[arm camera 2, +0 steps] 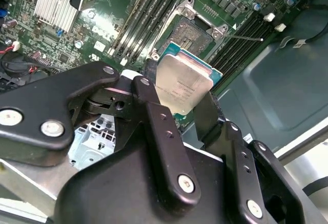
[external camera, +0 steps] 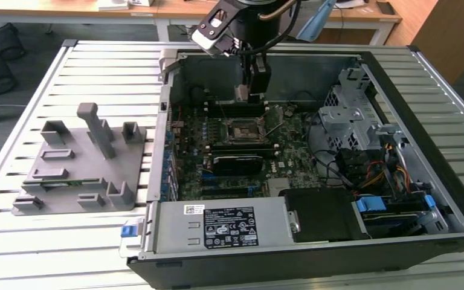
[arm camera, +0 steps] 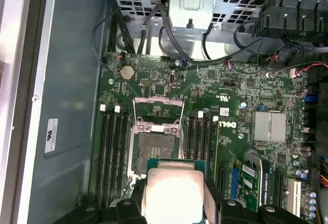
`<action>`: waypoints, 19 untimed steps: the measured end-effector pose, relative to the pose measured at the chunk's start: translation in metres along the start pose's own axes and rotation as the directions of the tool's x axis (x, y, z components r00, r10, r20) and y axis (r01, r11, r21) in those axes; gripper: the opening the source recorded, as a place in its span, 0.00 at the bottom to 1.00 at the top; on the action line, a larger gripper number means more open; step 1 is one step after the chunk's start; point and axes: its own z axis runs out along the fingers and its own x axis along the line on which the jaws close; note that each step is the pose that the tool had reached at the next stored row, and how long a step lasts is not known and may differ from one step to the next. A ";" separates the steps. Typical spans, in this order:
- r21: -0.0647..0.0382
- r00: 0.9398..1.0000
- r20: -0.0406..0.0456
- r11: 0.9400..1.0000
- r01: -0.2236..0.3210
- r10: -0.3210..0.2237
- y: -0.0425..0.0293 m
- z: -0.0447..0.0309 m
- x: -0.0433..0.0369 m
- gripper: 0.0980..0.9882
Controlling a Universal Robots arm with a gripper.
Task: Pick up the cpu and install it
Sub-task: 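Place the cpu into insertion slot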
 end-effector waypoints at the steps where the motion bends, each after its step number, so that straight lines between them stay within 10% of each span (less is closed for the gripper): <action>1: 0.000 1.000 0.000 1.000 0.000 0.000 0.0000 0.0010 0.0001 0.49; 19: 0.000 1.000 0.000 1.000 0.000 0.000 -0.0001 0.0215 0.0023 0.49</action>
